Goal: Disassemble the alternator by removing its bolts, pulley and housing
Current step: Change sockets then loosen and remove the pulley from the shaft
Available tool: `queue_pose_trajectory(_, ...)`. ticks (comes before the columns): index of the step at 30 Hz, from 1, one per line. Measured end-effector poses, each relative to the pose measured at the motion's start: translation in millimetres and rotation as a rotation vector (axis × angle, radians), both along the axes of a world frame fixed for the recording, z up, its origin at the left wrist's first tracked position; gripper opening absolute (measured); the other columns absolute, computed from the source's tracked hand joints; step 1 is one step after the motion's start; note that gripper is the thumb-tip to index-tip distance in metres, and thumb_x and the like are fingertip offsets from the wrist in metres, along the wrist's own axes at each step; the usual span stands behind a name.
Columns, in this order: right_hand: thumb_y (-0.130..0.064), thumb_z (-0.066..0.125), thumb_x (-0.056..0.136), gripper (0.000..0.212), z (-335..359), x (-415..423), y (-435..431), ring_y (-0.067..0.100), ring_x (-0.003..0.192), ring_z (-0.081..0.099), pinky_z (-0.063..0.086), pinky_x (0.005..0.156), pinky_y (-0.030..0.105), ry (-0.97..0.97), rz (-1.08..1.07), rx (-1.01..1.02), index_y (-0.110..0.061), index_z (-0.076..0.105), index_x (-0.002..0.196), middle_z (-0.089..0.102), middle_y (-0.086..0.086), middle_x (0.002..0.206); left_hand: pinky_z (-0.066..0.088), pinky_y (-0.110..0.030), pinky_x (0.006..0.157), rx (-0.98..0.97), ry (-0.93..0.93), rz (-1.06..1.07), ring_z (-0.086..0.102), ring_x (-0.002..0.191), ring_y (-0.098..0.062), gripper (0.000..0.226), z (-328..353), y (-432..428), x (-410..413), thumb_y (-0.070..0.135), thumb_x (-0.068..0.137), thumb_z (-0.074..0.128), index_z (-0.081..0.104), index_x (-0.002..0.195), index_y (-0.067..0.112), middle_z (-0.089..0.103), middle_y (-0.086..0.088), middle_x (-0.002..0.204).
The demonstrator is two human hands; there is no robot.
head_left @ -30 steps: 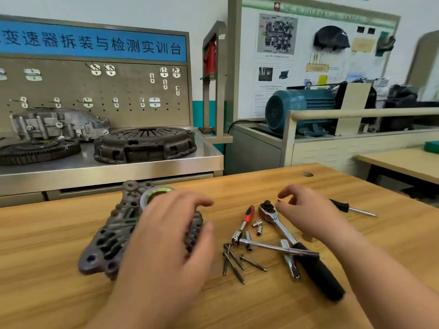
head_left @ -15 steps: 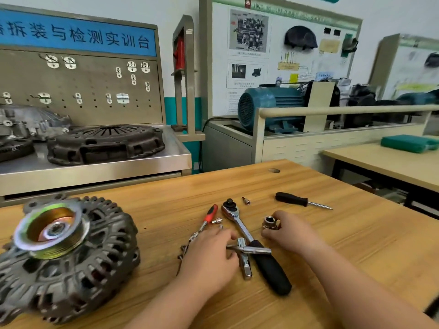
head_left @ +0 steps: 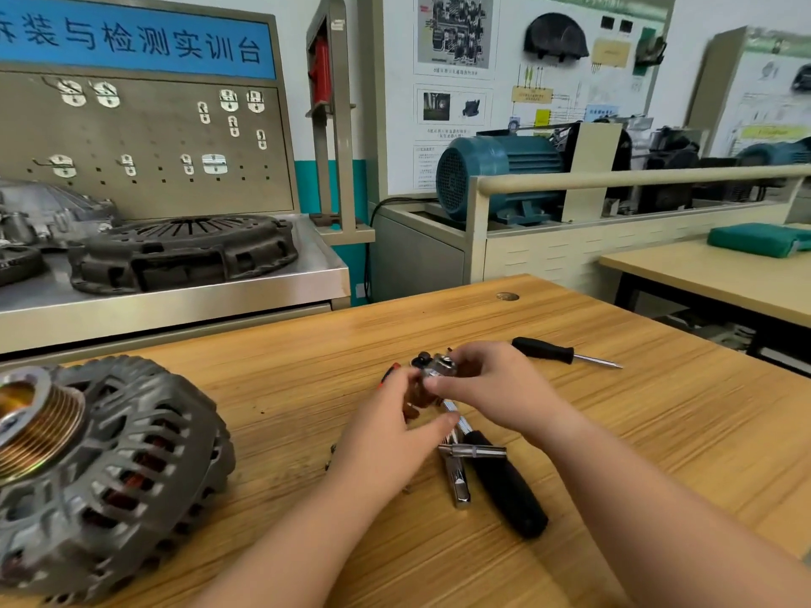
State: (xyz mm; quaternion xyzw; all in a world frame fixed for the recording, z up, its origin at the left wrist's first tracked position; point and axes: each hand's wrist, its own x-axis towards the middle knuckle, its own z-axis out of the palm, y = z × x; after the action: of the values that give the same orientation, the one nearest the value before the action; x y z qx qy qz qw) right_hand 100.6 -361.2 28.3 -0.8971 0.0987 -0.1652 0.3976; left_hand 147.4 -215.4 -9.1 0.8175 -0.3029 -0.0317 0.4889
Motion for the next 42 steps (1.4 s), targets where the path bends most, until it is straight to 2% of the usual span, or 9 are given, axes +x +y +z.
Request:
queue_pose_trajectory(3, -0.038, 0.076, 0.08, 0.021, 6, 4, 15, 0.005, 0.067, 0.058, 0.046, 0.058, 0.024, 0.039, 0.051, -0.007, -0.019, 0.069, 0.083, 0.066, -0.004, 0.073, 0.052, -0.028, 0.079, -0.022, -0.043, 0.084, 0.061, 0.095, -0.003, 0.041, 1, -2, 4, 0.04, 0.082, 0.07, 0.054, 0.12, 0.039, 0.066, 0.018, 0.105)
queue_pose_trajectory(8, -0.053, 0.064, 0.084, 0.035, 7, 10, 5, 0.008, 0.084, 0.06, 0.046, 0.068, 0.024, 0.137, 0.043, 0.01, -0.021, 0.069, 0.095, 0.067, -0.008, 0.088, 0.047, -0.025, 0.064, -0.056, -0.048, 0.16, 0.06, 0.075, -0.002, 0.016, -3, 3, 8, 0.033, 0.086, 0.069, 0.058, 0.095, 0.039, 0.065, 0.016, 0.081)
queue_pose_trajectory(11, -0.052, 0.055, 0.092, 0.046, 0, 15, -10, 0.013, 0.09, 0.057, 0.05, 0.077, 0.03, 0.228, -0.083, -0.079, -0.014, 0.063, 0.117, 0.064, -0.001, 0.103, 0.045, -0.023, 0.064, 0.025, -0.02, 0.158, 0.059, 0.08, -0.002, 0.021, -11, 4, 10, 0.036, 0.09, 0.063, 0.056, 0.11, 0.031, 0.064, 0.015, 0.087)
queue_pose_trajectory(16, -0.029, 0.066, 0.087, 0.046, -6, 19, -12, 0.013, 0.077, 0.059, 0.046, 0.055, 0.021, 0.549, -0.074, -0.303, -0.018, 0.055, 0.131, 0.055, -0.004, 0.097, 0.04, -0.021, 0.065, 0.092, -0.045, 0.161, 0.058, 0.09, -0.005, 0.035, -18, 2, 11, 0.039, 0.095, 0.054, 0.048, 0.126, 0.026, 0.064, 0.013, 0.097)
queue_pose_trajectory(21, -0.022, 0.068, 0.082, 0.029, -10, 30, -5, 0.02, 0.078, 0.067, 0.056, 0.058, 0.028, 0.657, -0.069, -0.361, -0.009, 0.064, 0.108, 0.067, 0.005, 0.097, 0.033, -0.016, 0.059, 0.138, -0.083, 0.158, 0.052, 0.083, -0.001, 0.042, -20, 1, 15, 0.041, 0.096, 0.05, 0.043, 0.133, 0.023, 0.058, 0.016, 0.093)
queue_pose_trajectory(25, -0.019, 0.067, 0.08, 0.021, -12, 35, -1, 0.015, 0.057, 0.053, 0.042, 0.045, 0.025, 0.651, -0.09, -0.397, -0.014, 0.048, 0.072, 0.054, 0.003, 0.069, 0.036, -0.019, 0.057, 0.169, -0.092, 0.166, 0.052, 0.075, -0.001, 0.04, -20, 4, 18, 0.041, 0.097, 0.049, 0.043, 0.133, 0.023, 0.057, 0.014, 0.086)
queue_pose_trajectory(37, -0.024, 0.062, 0.086, 0.027, -25, 31, -20, 0.012, 0.072, 0.052, 0.042, 0.054, 0.025, 0.497, -0.198, -0.134, -0.006, 0.054, 0.106, 0.057, 0.001, 0.084, 0.034, -0.019, 0.059, 0.206, -0.043, 0.136, 0.052, 0.084, -0.01, 0.041, -16, 13, 26, 0.039, 0.097, 0.051, 0.04, 0.134, 0.025, 0.056, 0.01, 0.097)
queue_pose_trajectory(40, -0.041, 0.068, 0.087, 0.038, -32, 24, -26, 0.014, 0.063, 0.053, 0.051, 0.074, 0.033, 0.407, -0.175, 0.017, -0.008, 0.053, 0.099, 0.062, 0.004, 0.08, 0.035, -0.019, 0.062, 0.205, -0.051, 0.129, 0.051, 0.084, -0.008, 0.039, -17, 14, 25, 0.038, 0.096, 0.053, 0.041, 0.131, 0.027, 0.053, 0.012, 0.098)
queue_pose_trajectory(42, -0.038, 0.068, 0.088, 0.037, -35, 15, -26, 0.014, 0.051, 0.051, 0.052, 0.064, 0.034, 0.312, -0.118, 0.172, -0.006, 0.053, 0.097, 0.059, 0.002, 0.065, 0.034, -0.016, 0.062, 0.181, -0.051, 0.134, 0.05, 0.085, -0.003, 0.035, -17, 15, 25, 0.037, 0.095, 0.055, 0.041, 0.127, 0.031, 0.052, 0.017, 0.098)
